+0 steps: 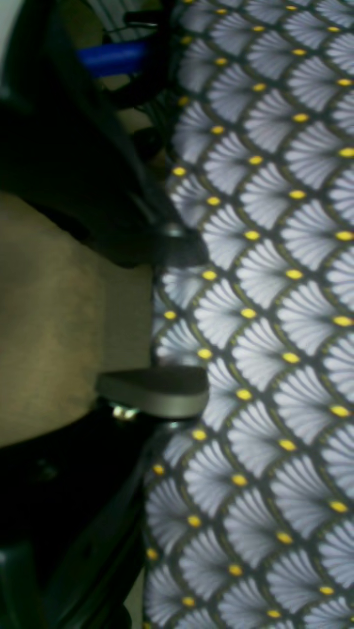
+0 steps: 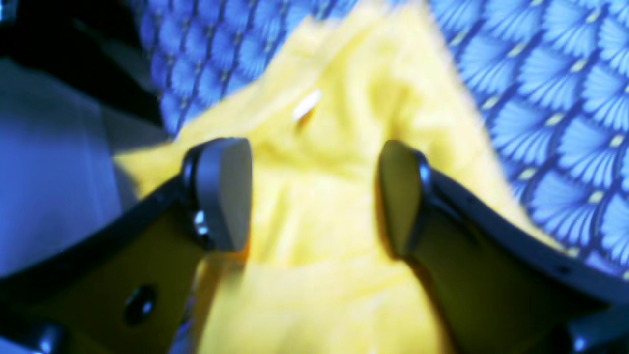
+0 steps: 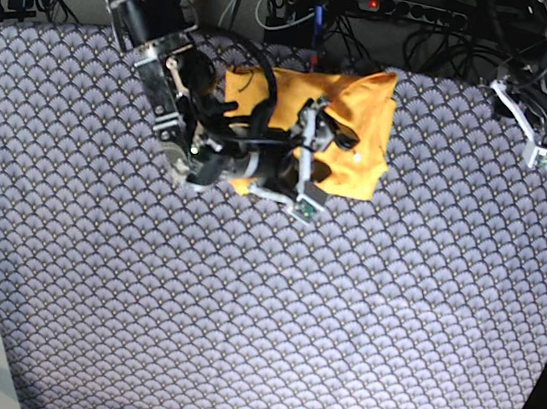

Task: Fold the T-shirt properly
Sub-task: 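Open the right gripper and withdraw it from the bundle, then grasp the bundle edge with the left gripper and rotate the bundle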

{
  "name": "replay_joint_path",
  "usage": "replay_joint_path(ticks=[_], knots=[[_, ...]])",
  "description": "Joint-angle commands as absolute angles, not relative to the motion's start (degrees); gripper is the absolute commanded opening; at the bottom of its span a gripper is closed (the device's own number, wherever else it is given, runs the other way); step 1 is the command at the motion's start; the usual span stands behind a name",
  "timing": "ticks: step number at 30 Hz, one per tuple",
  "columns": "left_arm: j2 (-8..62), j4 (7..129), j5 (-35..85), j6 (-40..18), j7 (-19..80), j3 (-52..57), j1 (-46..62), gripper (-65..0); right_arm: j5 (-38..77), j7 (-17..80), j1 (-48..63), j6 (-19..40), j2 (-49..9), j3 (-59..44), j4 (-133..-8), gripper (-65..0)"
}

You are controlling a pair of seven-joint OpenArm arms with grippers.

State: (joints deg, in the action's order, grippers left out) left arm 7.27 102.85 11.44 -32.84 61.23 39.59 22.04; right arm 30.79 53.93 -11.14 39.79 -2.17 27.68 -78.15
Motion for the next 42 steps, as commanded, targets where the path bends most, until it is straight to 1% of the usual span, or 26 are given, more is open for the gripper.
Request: replay_joint_path(ticks=[1, 4, 6, 7, 9, 10, 14, 16, 18, 19, 20, 21, 23, 24, 25, 28, 29, 35, 37, 42], knots=[[7.8, 103.9, 11.8, -32.9, 60.6, 39.7, 22.4, -32.7, 31.4, 52.7, -13.1, 40.0, -2.2, 27.6, -77.1, -23.5], [7.8, 103.9, 11.8, -32.9, 60.6, 39.7, 22.4, -32.7, 31.4, 52.4, -15.0, 40.0, -2.4, 27.7, -74.6, -23.5], [7.9, 103.9, 11.8, -33.1, 60.6, 39.7, 22.4, -32.7, 31.7, 53.0, -15.6, 40.0, -2.4, 27.7, -76.0, -23.5], [8.0, 103.9, 11.8, -34.2, 60.6, 39.3, 22.4, -32.7, 31.7, 53.8, -15.3, 40.0, -2.5, 27.7, -78.5, -23.5], [8.3, 103.9, 11.3, -38.7, 60.7, 37.8, 22.5, -32.8, 31.7, 56.8, -14.8, 40.0, -3.0, 27.7, -84.6, -23.5], [8.3, 103.9, 11.2, -40.0, 60.9, 37.5, 22.5, -32.8, 31.7, 58.5, -14.4, 40.0, -3.0, 27.7, -87.7, -23.5], [8.0, 104.0, 11.2, -40.0, 61.1, 35.6, 22.5, -32.9, 31.4, 62.6, -13.0, 40.0, -3.2, 27.6, -97.5, -23.5], [8.3, 104.0, 11.2, -40.0, 61.1, 33.5, 22.5, -32.9, 31.3, 64.2, -12.9, 40.0, -3.6, 26.9, -99.6, -23.6], [8.5, 104.4, 11.2, -40.0, 60.6, 30.7, 23.7, -33.4, 31.4, 64.2, -12.9, 40.0, -5.8, 25.1, -100.3, -23.7], [8.6, 105.5, 11.1, -40.0, 60.6, 29.6, 24.0, -34.9, 31.4, 64.2, -12.7, 40.0, -6.5, 24.2, -100.4, -24.0], [8.6, 106.7, 11.1, -40.0, 60.6, 28.3, 24.1, -38.4, 31.5, 64.2, -12.2, 40.0, -7.4, 23.3, -100.7, -25.2], [8.6, 107.8, 11.0, -40.0, 60.6, 27.1, 24.7, -43.3, 31.8, 64.3, -11.7, 40.0, -8.7, 22.1, -100.7, -27.9], [8.1, 109.8, 10.0, -40.0, 60.6, 25.1, 25.0, -54.9, 31.9, 64.5, -11.6, 40.0, -10.0, 21.1, -100.7, -35.6], [8.0, 110.8, 9.0, -40.0, 60.9, 23.8, 24.9, -61.9, 31.9, 64.6, -11.6, 40.0, -10.7, 20.7, -100.8, -41.0], [7.9, 111.6, 7.9, -40.0, 61.1, 22.6, 24.9, -65.0, 31.9, 64.7, -11.5, 40.0, -11.5, 20.2, -101.4, -47.1], [7.9, 112.5, 4.8, -40.0, 61.2, 19.6, 25.3, -65.0, 31.7, 65.1, -10.0, 40.0, -12.9, 19.2, -103.9, -63.5], [7.9, 112.7, 4.0, -40.0, 61.2, 18.7, 25.4, -65.0, 31.7, 65.4, -9.2, 40.0, -13.1, 17.9, -105.1, -65.0], [8.5, 112.8, 0.0, -40.0, 61.1, 13.0, 27.6, -65.0, 31.4, 67.5, -6.9, 40.0, -13.8, 10.1, -107.5, -65.0], [8.5, 112.8, -1.8, -40.0, 61.2, 10.2, 27.7, -65.0, 31.8, 68.4, -6.9, 40.0, -14.7, 8.9, -107.6, -65.0], [7.2, 112.8, -3.9, -40.0, 61.2, 3.0, 27.2, -65.0, 31.8, 68.7, -5.8, 40.0, -14.9, 8.8, -107.6, -65.0]])
